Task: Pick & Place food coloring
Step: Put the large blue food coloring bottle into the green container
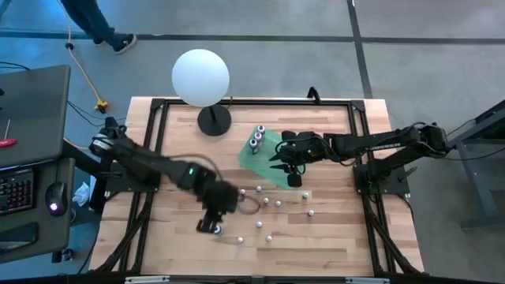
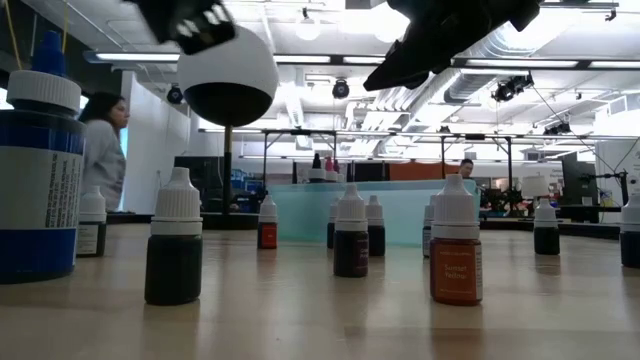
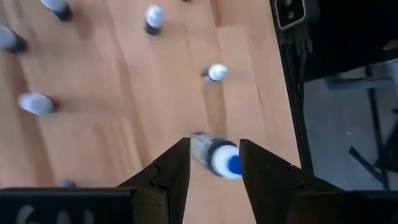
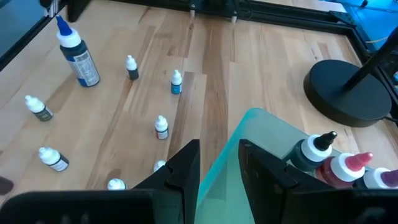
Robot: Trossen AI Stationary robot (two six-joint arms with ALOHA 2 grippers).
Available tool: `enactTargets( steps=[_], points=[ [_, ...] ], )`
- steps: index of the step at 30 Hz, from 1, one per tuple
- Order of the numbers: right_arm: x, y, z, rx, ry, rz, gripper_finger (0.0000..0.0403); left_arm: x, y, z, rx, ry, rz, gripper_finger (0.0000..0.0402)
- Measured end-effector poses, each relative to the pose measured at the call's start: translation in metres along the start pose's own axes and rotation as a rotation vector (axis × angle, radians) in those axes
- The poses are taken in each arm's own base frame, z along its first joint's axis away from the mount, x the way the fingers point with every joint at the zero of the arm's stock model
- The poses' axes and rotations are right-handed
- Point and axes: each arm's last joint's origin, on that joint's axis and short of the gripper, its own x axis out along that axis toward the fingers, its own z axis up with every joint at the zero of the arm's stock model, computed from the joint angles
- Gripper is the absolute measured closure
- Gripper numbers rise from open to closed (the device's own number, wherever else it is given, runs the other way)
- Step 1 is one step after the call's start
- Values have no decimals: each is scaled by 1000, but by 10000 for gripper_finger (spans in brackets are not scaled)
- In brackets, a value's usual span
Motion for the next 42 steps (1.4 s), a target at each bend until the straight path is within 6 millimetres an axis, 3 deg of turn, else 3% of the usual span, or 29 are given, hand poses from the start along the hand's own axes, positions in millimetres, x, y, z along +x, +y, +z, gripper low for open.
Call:
enactTargets(
  steps=[5, 12, 18, 29, 42],
  points=[
    [0, 0, 0, 0, 0, 0, 299, 9, -36, -13, -56, -8, 89, 266],
    [0, 0, 0, 1, 0, 0, 300, 15, -61, -24, -88, -43, 179, 266],
    [0, 0, 1, 0, -8, -1, 300, 19, -65, -26, -98, -75, 263, 266],
    [0, 0, 1, 1, -8, -1, 299, 51, -62, -28, -141, 52, 270, 266],
    [0, 0, 1, 1, -8, 0, 300, 51, -62, -28, -137, 52, 269, 278]
  ],
)
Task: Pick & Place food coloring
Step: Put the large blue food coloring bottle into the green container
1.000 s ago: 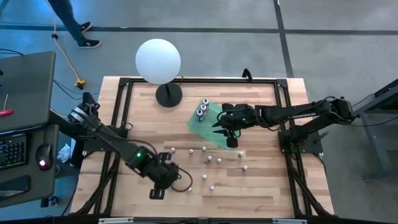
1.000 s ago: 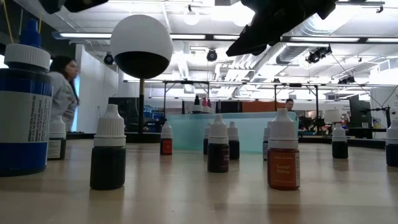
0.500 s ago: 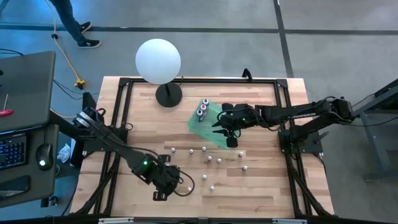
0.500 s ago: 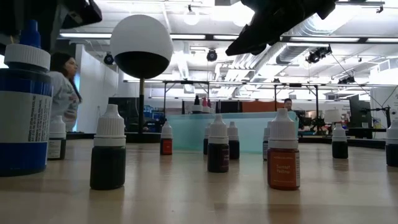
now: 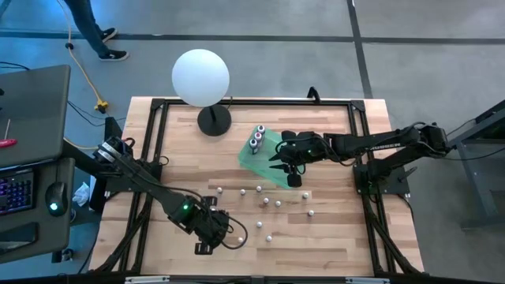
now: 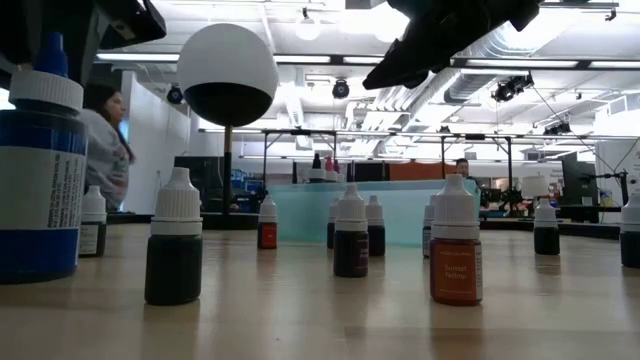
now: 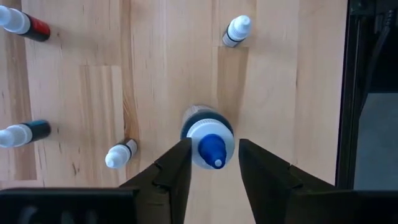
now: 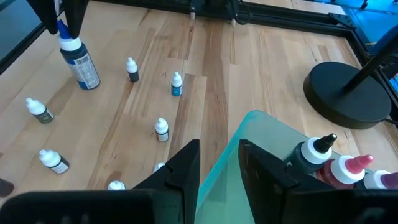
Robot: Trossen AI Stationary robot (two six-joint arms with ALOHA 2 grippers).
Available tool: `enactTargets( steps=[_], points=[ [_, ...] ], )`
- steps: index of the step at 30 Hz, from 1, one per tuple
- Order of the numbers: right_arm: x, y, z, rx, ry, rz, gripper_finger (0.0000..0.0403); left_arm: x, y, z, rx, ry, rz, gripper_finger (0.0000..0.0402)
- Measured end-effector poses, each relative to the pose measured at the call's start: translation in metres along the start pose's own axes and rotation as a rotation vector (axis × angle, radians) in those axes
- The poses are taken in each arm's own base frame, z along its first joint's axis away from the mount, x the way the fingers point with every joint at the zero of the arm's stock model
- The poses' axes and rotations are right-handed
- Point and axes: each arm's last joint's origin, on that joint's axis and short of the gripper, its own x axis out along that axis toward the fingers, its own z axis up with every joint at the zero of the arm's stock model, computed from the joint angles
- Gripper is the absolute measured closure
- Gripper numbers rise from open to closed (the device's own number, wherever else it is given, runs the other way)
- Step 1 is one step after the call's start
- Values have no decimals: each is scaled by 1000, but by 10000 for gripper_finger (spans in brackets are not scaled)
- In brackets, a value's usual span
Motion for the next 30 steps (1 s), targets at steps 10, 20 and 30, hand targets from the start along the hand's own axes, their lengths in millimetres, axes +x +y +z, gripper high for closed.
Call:
enactTargets(
  steps=[10, 20, 30],
  points=[
    [0, 0, 0, 0, 0, 0, 300, -1, 1, 0, 5, -7, 7, 375],
    [0, -1, 5, -3, -48, -6, 299, -18, 37, 18, -16, 29, 101, 371],
    [0, -1, 5, -3, -49, -6, 300, -78, 141, 76, 30, -53, 146, 373]
  ],
)
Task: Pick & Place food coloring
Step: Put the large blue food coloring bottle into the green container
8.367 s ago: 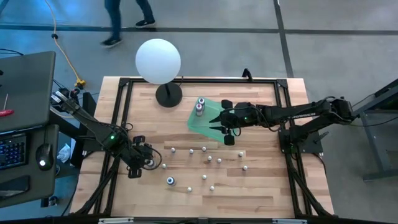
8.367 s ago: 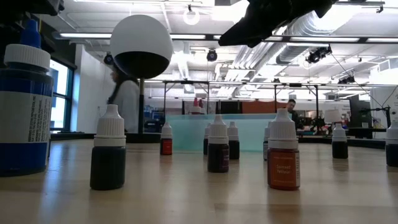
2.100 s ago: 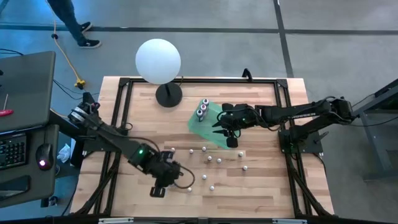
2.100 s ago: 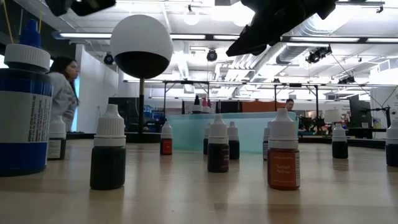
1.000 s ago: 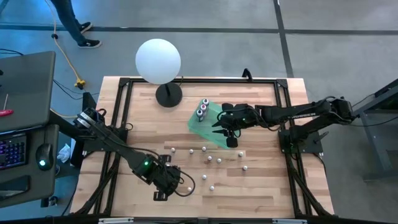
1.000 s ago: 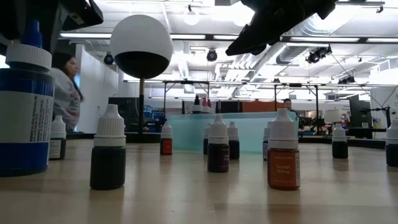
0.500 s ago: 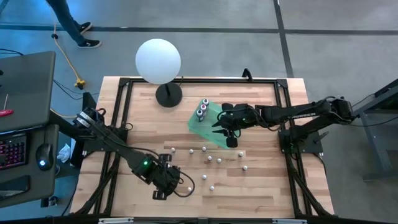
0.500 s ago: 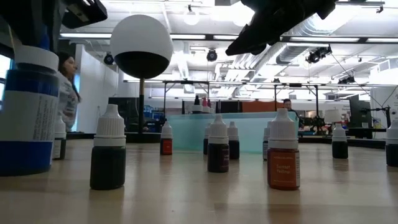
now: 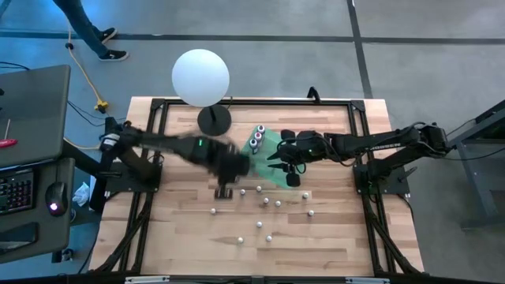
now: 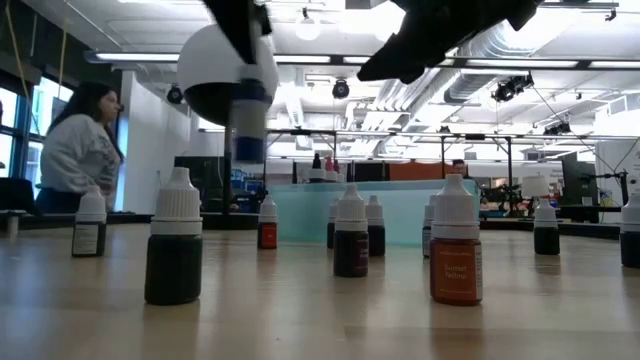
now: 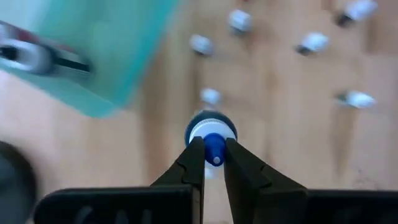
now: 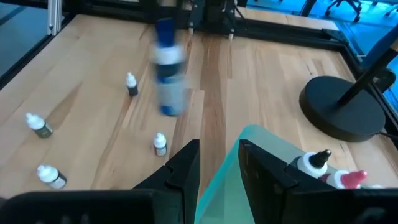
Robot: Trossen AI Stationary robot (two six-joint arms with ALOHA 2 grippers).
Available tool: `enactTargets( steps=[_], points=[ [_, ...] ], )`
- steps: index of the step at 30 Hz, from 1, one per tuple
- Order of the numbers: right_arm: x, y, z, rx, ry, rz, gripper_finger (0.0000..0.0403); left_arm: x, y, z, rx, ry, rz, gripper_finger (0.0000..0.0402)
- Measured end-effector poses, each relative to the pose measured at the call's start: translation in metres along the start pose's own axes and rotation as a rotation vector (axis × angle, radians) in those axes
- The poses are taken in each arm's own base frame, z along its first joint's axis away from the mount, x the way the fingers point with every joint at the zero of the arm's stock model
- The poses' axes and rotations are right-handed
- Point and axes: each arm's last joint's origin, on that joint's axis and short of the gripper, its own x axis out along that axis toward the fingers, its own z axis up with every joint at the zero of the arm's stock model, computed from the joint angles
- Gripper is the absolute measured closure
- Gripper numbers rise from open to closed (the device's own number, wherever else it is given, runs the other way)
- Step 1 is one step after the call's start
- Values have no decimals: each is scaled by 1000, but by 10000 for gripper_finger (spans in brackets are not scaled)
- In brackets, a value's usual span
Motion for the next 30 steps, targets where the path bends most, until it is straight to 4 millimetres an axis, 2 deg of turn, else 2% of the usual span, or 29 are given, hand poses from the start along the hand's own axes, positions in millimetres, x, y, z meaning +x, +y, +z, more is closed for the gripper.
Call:
enactTargets(
  steps=[3, 7, 12, 16, 22, 30],
  points=[
    [0, 1, -4, 2, 40, 5, 299, -3, 38, 11, -33, -72, 28, 372],
    [-1, 1, -10, 6, 103, 13, 299, 0, 81, 9, -94, -72, 25, 372],
    [-1, 2, -17, 11, 171, 22, 299, 19, 114, 0, -135, -58, -22, 372],
    [-1, 2, -16, 10, 168, 22, 299, 36, 122, -4, -129, -99, -57, 371],
    [-1, 2, -16, 11, 169, 22, 299, 58, 123, -12, -99, -105, -49, 371],
    [-1, 2, -16, 7, 169, 22, 299, 69, 124, -18, -63, -80, 19, 371]
  ],
)
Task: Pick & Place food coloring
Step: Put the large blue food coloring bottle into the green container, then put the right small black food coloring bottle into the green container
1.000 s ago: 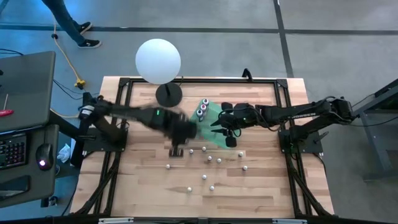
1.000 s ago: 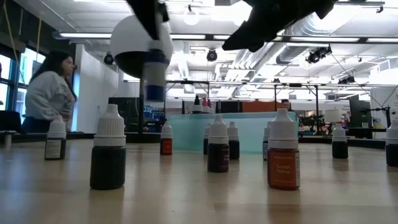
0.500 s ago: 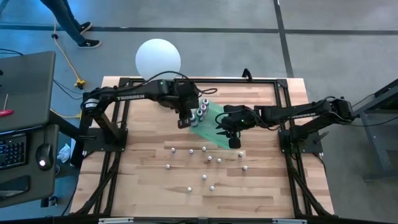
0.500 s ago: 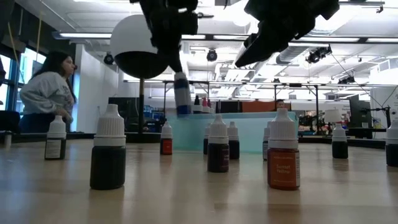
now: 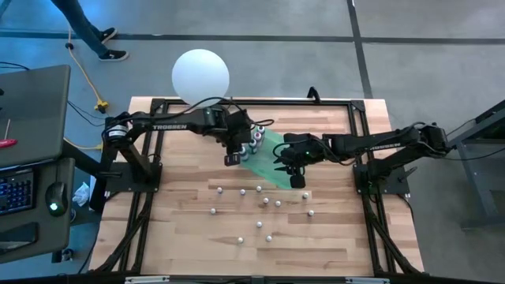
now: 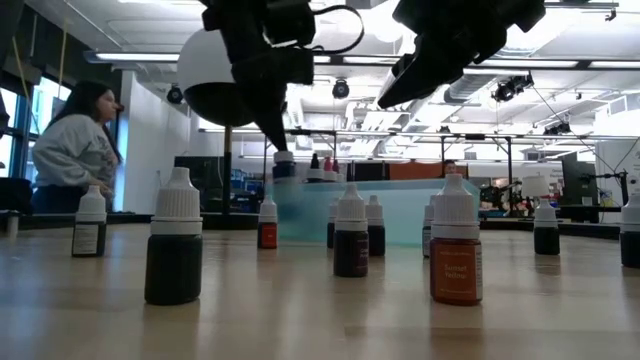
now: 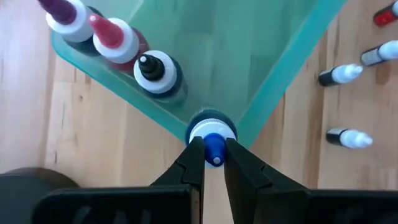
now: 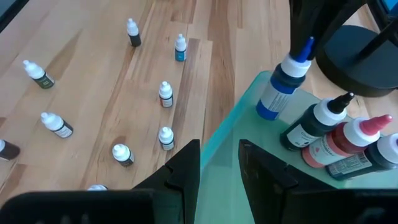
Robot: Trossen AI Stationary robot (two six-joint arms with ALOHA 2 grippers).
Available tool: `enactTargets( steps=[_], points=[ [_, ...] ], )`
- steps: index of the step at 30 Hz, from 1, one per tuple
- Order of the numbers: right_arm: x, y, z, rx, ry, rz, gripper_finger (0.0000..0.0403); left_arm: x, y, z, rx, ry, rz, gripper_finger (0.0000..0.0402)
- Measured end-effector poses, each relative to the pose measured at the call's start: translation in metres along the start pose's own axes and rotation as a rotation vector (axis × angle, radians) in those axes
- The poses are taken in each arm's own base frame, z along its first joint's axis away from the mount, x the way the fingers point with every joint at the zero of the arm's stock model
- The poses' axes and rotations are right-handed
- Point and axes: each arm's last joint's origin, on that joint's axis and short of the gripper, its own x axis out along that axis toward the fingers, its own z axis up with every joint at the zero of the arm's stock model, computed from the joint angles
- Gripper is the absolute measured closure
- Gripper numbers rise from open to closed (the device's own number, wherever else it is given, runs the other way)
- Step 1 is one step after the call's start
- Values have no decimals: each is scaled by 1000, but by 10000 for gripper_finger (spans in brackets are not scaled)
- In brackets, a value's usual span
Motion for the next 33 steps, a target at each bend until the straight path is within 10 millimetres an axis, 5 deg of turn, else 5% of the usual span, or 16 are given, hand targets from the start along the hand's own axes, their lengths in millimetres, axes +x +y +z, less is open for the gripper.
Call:
enactTargets(
  steps=[8, 19, 24, 33],
  points=[
    [0, 0, 0, 1, -1, 4, 299, 7, 0, -2, 4, 12, -6, 366],
    [0, 4, -3, 11, 27, 116, 299, 23, 3, 4, 6, -16, 46, 275],
    [0, 27, -6, 11, 71, 232, 299, 15, 3, 9, 7, -40, 50, 272],
    [0, 82, -13, 7, 177, 309, 299, -30, 7, 41, 19, -180, 80, 273]
  ],
)
